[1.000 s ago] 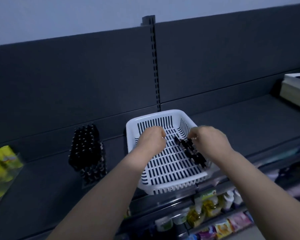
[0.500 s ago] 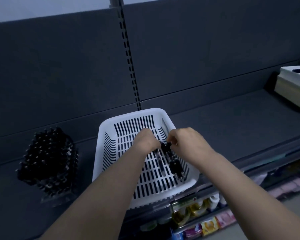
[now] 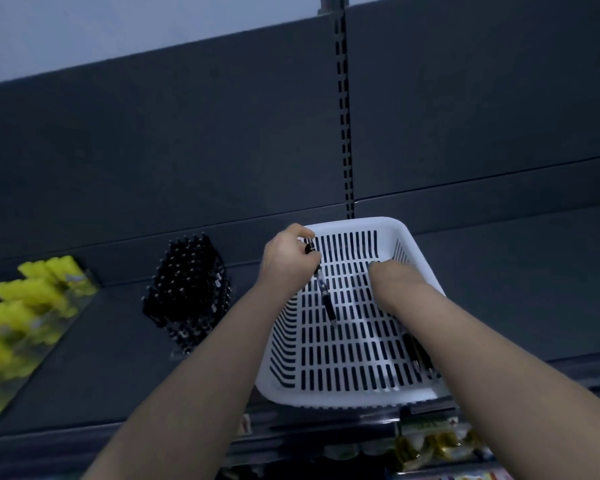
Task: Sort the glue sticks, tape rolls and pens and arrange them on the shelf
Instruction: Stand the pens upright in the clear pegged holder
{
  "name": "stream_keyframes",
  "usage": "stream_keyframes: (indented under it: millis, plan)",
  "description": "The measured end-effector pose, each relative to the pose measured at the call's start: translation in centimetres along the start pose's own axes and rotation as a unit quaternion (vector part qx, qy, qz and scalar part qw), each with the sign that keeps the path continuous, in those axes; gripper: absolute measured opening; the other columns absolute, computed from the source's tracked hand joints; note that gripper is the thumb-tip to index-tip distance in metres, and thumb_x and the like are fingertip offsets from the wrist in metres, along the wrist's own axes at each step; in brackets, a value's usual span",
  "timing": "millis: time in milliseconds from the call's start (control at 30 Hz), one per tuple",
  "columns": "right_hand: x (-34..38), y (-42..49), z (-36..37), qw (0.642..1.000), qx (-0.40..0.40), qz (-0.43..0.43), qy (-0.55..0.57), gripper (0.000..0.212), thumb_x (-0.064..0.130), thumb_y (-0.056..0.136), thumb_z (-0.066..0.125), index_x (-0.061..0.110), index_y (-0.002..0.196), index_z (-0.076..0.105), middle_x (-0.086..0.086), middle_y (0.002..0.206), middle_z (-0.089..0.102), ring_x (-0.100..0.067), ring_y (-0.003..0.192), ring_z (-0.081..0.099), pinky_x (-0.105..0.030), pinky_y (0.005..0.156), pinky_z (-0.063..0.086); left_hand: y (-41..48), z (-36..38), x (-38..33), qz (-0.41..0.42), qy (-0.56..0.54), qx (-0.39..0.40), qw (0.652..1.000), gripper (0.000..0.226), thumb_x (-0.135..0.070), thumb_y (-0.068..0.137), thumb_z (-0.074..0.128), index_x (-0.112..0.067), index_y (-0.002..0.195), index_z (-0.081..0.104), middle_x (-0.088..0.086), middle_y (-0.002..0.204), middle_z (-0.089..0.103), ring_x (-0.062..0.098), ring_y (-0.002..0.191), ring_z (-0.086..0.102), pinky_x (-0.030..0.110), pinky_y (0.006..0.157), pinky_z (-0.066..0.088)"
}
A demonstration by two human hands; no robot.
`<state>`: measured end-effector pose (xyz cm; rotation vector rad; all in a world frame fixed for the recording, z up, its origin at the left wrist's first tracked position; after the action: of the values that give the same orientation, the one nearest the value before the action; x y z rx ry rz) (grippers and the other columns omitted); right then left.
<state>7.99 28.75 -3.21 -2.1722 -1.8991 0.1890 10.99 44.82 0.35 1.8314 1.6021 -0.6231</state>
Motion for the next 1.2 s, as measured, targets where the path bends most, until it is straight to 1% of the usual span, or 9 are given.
stream_keyframes:
  millis: [100, 200, 333, 400, 467, 533, 667, 833, 1200]
  plan:
    - [0.0, 0.2, 0.5, 0.999, 0.002, 0.025, 0.034, 0.036, 0.005, 0.09, 0.046, 0.009, 0.126, 0.047, -0.009, 0.126, 0.056, -0.027, 0.113, 0.057, -0.034, 0.087, 0.047, -0.5, -1.0, -0.5, 0.017, -0.015, -0.005, 1.0, 0.027, -0.016, 0.087, 0.063, -0.022, 0.113, 0.06, -0.007, 0.079, 0.056, 0.014, 0.069, 0.057, 0.033, 0.064, 0.053]
    - [0.3, -0.1, -0.2, 0.995, -0.016, 0.038, 0.093, 0.035, 0.004, 0.087, 0.048, 0.01, 0.122, 0.049, -0.008, 0.113, 0.058, -0.026, 0.099, 0.059, -0.032, 0.074, 0.047, -0.9, -2.2, -0.4, 0.043, -0.024, -0.015, 0.999, 0.025, -0.017, 0.087, 0.064, -0.025, 0.111, 0.061, -0.01, 0.082, 0.055, 0.009, 0.067, 0.055, 0.025, 0.059, 0.048]
    - [3.0, -1.6, -3.0, 0.974, -0.123, 0.006, 0.189, 0.035, 0.004, 0.083, 0.055, 0.012, 0.116, 0.061, -0.005, 0.108, 0.065, -0.023, 0.096, 0.06, -0.027, 0.071, 0.046, -1.6, -5.0, 0.2, 0.057, -0.073, -0.048, 0.995, 0.024, -0.019, 0.088, 0.065, -0.028, 0.11, 0.065, -0.01, 0.081, 0.059, 0.012, 0.076, 0.059, 0.03, 0.078, 0.055]
    - [5.1, -3.1, -4.8, 0.955, -0.187, -0.041, 0.228, 0.032, 0.008, 0.083, 0.055, 0.018, 0.113, 0.064, -0.001, 0.108, 0.068, -0.021, 0.1, 0.061, -0.023, 0.074, 0.044, -2.2, -7.0, 0.6, 0.068, -0.083, -0.072, 0.992, 0.02, -0.019, 0.09, 0.063, -0.027, 0.107, 0.067, -0.008, 0.077, 0.062, 0.011, 0.073, 0.06, 0.032, 0.08, 0.055]
    - [7.7, -4.9, -6.3, 0.925, -0.239, -0.089, 0.281, 0.03, 0.013, 0.085, 0.056, 0.022, 0.113, 0.065, 0.004, 0.104, 0.069, -0.017, 0.1, 0.062, -0.022, 0.081, 0.044, -3.1, -9.8, 1.7, 0.087, -0.068, -0.1, 0.989, 0.017, -0.02, 0.091, 0.061, -0.026, 0.106, 0.068, -0.009, 0.077, 0.064, 0.004, 0.069, 0.059, 0.023, 0.076, 0.053]
    - [10.5, -6.6, -7.2, 0.892, -0.274, -0.139, 0.331, 0.026, 0.016, 0.085, 0.061, 0.023, 0.108, 0.067, 0.009, 0.093, 0.068, -0.013, 0.092, 0.063, -0.021, 0.082, 0.045, -4.2, -12.6, 3.1, 0.097, -0.043, -0.119, 0.987, 0.018, -0.021, 0.092, 0.061, -0.026, 0.107, 0.068, -0.011, 0.078, 0.063, -0.001, 0.068, 0.057, 0.016, 0.072, 0.048]
    - [15.9, -9.0, -6.7, 0.848, -0.294, -0.204, 0.391, 0.022, 0.012, 0.081, 0.066, 0.026, 0.098, 0.067, 0.012, 0.075, 0.061, -0.008, 0.074, 0.061, -0.02, 0.077, 0.049, -6.1, -16.7, 6.4, 0.107, 0.009, -0.144, 0.984, 0.018, -0.022, 0.093, 0.061, -0.027, 0.11, 0.064, -0.013, 0.078, 0.063, 0.001, 0.073, 0.059, 0.022, 0.073, 0.049]
    - [20.3, -9.9, -3.9, 0.851, -0.28, -0.216, 0.389, 0.023, 0.012, 0.081, 0.069, 0.03, 0.096, 0.066, 0.02, 0.074, 0.06, -0.003, 0.075, 0.061, -0.019, 0.078, 0.048, -7.5, -18.7, 10.5, 0.11, 0.055, -0.147, 0.981, 0.011, -0.022, 0.092, 0.062, -0.025, 0.102, 0.062, -0.012, 0.071, 0.06, 0.003, 0.068, 0.056, 0.022, 0.067, 0.044]
    - [23.0, -10.4, -1.2, 0.857, -0.294, -0.195, 0.375, 0.024, 0.014, 0.082, 0.07, 0.029, 0.099, 0.067, 0.024, 0.077, 0.057, 0.004, 0.074, 0.058, -0.012, 0.074, 0.042, -8.4, -18.4, 13.9, 0.157, 0.043, -0.146, 0.976, 0.01, -0.019, 0.09, 0.065, -0.021, 0.1, 0.064, -0.012, 0.077, 0.059, 0.012, 0.077, 0.058, 0.03, 0.073, 0.049]
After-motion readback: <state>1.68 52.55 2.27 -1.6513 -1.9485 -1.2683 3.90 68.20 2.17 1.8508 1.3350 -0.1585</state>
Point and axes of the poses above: each hand's wrist, its own y-axis towards the middle knuckle, its own z-axis out of the palm, x = y × z, the point moved 2 cm from there along y, towards the middle knuckle
